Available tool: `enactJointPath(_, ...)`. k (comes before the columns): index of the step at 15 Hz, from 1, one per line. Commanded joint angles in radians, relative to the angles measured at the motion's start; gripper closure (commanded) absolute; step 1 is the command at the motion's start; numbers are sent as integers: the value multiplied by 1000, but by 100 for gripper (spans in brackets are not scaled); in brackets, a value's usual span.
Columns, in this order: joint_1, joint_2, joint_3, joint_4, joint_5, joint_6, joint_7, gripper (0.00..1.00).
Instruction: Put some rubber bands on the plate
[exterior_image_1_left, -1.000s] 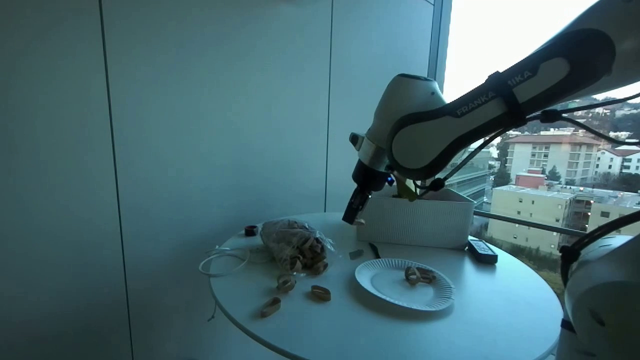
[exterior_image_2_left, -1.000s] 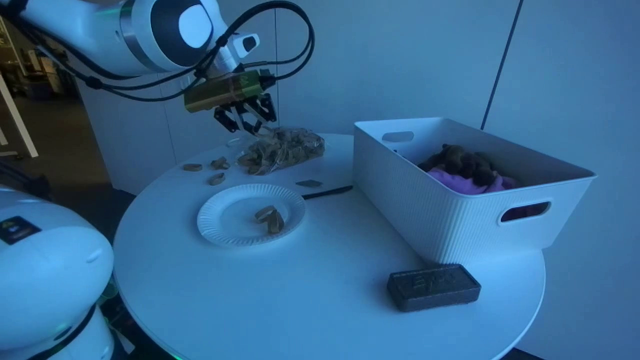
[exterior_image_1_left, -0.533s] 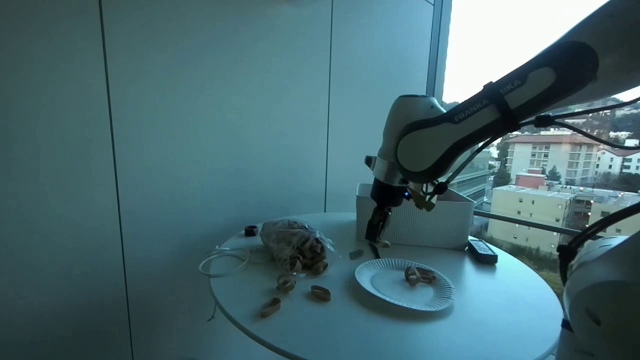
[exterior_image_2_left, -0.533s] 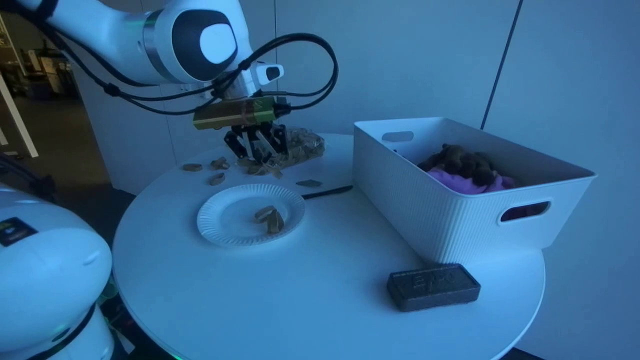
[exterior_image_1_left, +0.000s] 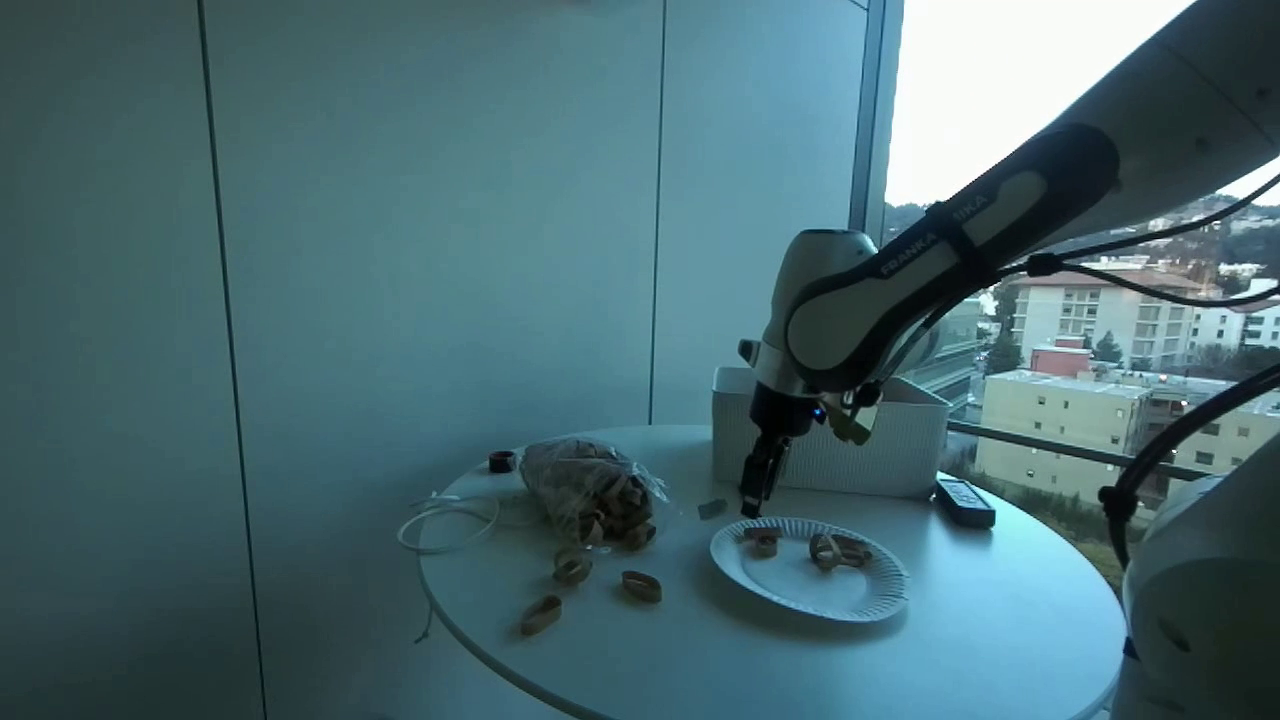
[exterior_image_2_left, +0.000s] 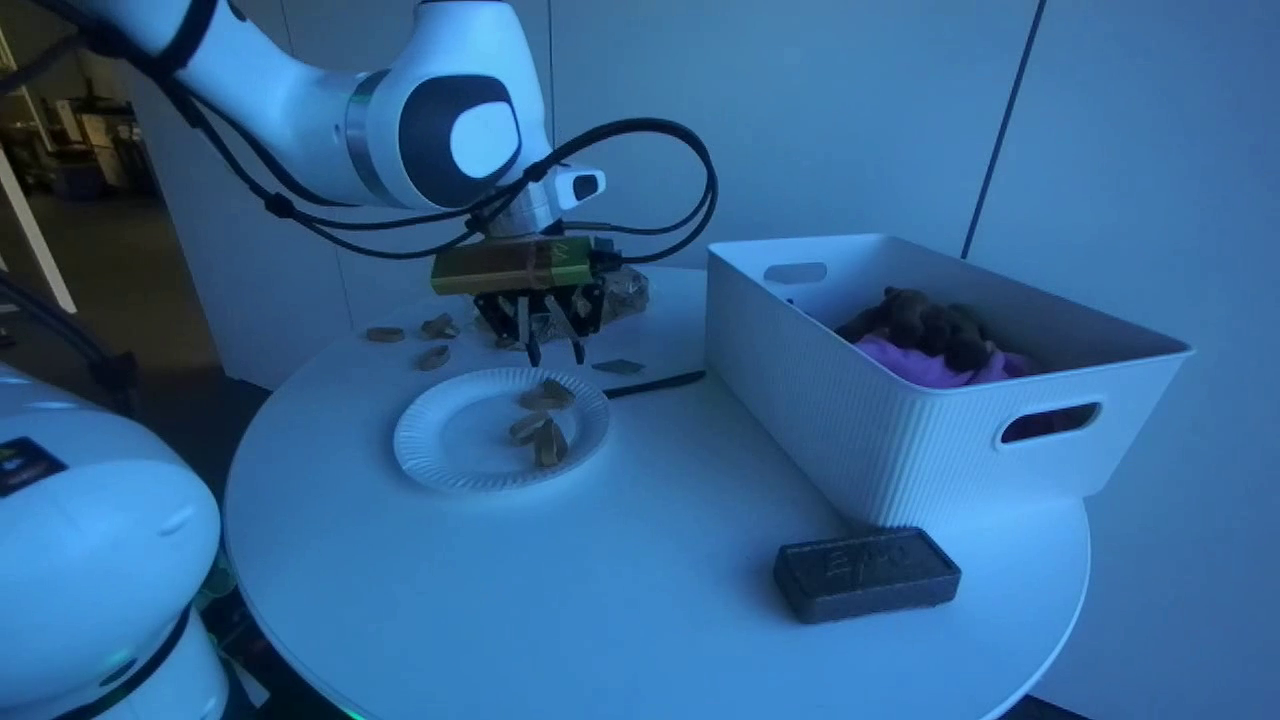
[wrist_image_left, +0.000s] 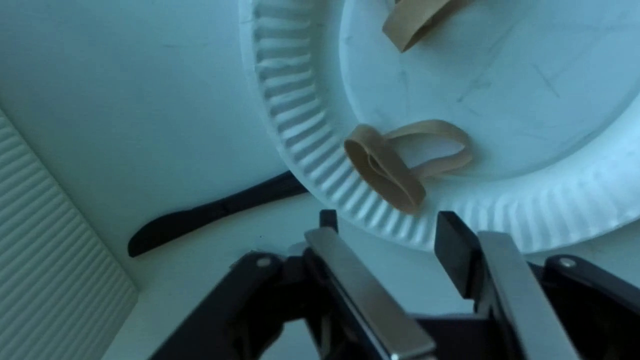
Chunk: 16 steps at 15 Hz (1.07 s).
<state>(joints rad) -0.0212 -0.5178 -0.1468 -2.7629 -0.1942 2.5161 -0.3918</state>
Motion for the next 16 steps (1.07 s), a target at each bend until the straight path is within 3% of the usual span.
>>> enactJointPath(1, 5, 8, -27, 1, -11, 26, -86, 12)
enactJointPath(3, -2, -12, -27, 1, -25, 5, -119, 1)
enactJointPath(9, 2, -120, -33, 8, -39, -39, -176, 0)
enactJointPath(16, 199, -222, -133, 10, 151, -171, -454, 0)
